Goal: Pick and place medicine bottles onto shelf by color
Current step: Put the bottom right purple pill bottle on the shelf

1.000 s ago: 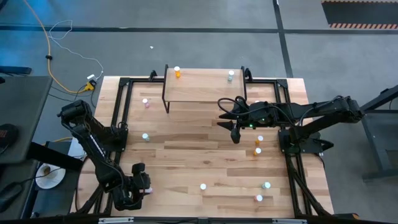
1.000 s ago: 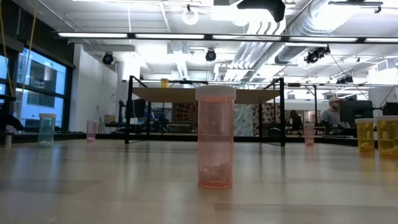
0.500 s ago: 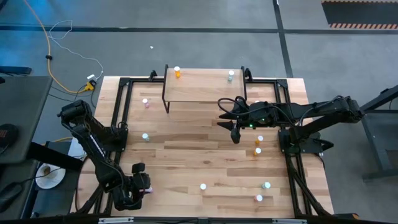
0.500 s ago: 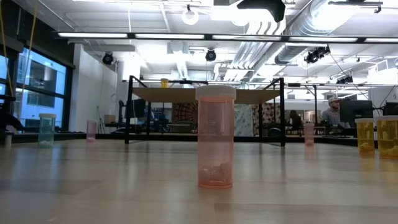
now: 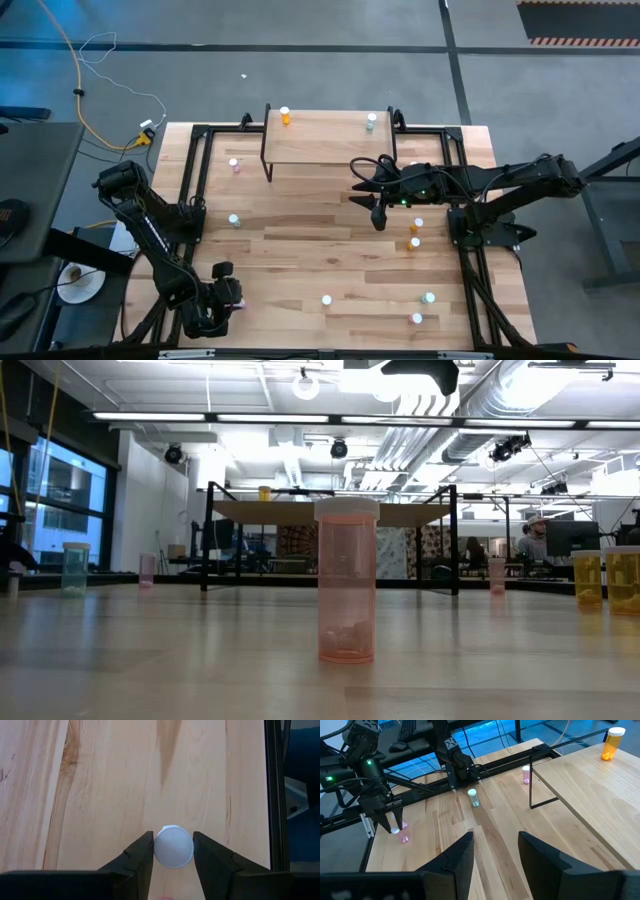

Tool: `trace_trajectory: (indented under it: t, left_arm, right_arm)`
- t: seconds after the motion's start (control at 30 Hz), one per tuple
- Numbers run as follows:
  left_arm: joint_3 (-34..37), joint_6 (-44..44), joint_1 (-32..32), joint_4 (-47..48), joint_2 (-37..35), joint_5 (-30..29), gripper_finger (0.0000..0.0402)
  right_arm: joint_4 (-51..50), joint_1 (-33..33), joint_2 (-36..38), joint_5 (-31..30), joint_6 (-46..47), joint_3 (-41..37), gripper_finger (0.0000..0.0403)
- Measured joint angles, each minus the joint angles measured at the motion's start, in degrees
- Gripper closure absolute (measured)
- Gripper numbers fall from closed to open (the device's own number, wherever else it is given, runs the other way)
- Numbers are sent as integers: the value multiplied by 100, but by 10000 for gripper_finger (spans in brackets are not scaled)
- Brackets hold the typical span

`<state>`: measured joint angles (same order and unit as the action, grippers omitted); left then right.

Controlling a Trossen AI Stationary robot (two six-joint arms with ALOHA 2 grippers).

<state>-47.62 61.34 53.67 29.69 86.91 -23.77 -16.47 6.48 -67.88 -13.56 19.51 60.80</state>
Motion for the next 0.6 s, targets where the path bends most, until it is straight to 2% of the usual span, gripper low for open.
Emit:
trace_trajectory:
  t: [0.37, 0.6]
  left_arm:
    - [0, -4, -9, 0, 0, -187, 284]
    - [0, -237, -249, -2, 0, -240, 284]
  right_arm:
    - [-1, -1, 0, 0, -35, 0, 256]
    - [-2, -9, 0, 0, -44, 0, 256]
